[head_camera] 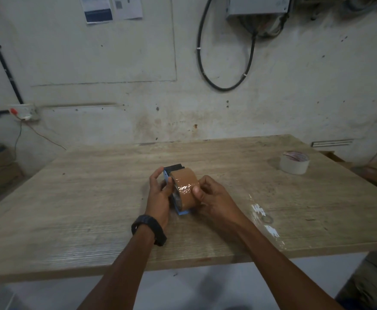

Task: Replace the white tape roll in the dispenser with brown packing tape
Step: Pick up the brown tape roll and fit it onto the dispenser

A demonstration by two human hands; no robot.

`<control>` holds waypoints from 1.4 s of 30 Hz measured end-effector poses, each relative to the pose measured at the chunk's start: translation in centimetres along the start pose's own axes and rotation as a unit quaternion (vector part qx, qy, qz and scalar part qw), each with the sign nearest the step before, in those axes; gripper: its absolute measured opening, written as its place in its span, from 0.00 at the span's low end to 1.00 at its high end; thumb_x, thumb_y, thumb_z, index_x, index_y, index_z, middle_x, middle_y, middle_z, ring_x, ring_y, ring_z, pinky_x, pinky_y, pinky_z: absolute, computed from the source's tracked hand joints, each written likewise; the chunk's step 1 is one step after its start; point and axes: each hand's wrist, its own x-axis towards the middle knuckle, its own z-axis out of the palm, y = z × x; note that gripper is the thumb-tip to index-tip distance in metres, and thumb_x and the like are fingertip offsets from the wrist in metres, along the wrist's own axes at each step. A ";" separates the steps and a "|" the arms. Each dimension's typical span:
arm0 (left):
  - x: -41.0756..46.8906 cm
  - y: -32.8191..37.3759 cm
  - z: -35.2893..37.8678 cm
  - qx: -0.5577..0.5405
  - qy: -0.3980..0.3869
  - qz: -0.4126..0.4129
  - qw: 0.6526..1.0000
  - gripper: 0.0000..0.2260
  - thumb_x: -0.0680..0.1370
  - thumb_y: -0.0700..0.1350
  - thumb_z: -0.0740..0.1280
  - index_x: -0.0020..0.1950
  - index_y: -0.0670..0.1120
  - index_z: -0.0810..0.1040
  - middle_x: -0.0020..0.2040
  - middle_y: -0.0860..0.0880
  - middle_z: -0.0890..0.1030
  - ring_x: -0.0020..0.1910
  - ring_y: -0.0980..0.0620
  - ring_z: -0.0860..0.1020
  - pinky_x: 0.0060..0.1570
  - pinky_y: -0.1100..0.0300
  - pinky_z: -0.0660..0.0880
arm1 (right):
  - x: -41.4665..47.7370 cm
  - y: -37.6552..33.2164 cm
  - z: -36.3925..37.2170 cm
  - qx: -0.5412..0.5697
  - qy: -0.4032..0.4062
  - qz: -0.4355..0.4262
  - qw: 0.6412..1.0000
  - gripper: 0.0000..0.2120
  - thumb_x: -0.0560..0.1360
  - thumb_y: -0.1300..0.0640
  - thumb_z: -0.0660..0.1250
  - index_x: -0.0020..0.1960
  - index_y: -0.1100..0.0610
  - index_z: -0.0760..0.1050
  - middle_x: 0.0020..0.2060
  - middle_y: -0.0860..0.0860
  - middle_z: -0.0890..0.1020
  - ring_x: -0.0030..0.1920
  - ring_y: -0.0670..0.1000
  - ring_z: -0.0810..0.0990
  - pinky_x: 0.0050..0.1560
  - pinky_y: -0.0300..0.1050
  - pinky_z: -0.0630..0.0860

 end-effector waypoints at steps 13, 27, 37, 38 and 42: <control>0.0 0.0 -0.2 0.020 -0.025 0.007 0.999 0.16 0.80 0.49 0.62 0.68 0.51 0.73 0.64 0.42 0.79 0.58 0.42 0.81 0.47 0.51 0.82 | -0.4 -0.5 0.2 -0.208 0.111 -0.097 0.967 0.10 0.73 0.64 0.73 0.48 0.50 0.81 0.41 0.46 0.86 0.44 0.41 0.85 0.46 0.39 0.81; -1.1 0.7 -0.1 0.079 -0.007 0.054 0.995 0.12 0.84 0.48 0.58 0.61 0.51 0.79 0.61 0.47 0.82 0.61 0.47 0.80 0.59 0.51 0.77 | -0.7 0.3 0.9 -0.052 0.071 -0.092 0.992 0.13 0.73 0.62 0.74 0.57 0.59 0.78 0.48 0.55 0.87 0.48 0.56 0.87 0.52 0.57 0.82; 0.1 5.2 -0.7 0.400 -0.075 0.293 0.865 0.09 0.72 0.46 0.77 0.52 0.49 0.86 0.50 0.54 0.86 0.51 0.59 0.83 0.54 0.62 0.79 | -0.5 0.5 0.9 -0.062 0.085 -0.086 0.991 0.13 0.73 0.64 0.74 0.56 0.59 0.78 0.47 0.55 0.88 0.48 0.56 0.87 0.52 0.59 0.82; 0.2 5.5 -0.7 0.414 -0.077 0.296 0.858 0.08 0.72 0.47 0.77 0.50 0.49 0.86 0.48 0.54 0.86 0.49 0.60 0.83 0.53 0.64 0.79 | -0.5 0.5 0.9 -0.064 0.085 -0.086 0.991 0.13 0.73 0.63 0.74 0.56 0.59 0.78 0.47 0.55 0.88 0.48 0.56 0.87 0.52 0.59 0.82; 0.6 6.5 -0.7 0.458 -0.089 0.295 0.834 0.07 0.73 0.50 0.75 0.48 0.51 0.87 0.45 0.57 0.86 0.46 0.63 0.82 0.50 0.70 0.77 | -0.7 0.4 0.9 -0.075 0.083 -0.084 0.990 0.15 0.72 0.61 0.75 0.58 0.59 0.78 0.48 0.54 0.87 0.48 0.54 0.87 0.50 0.56 0.83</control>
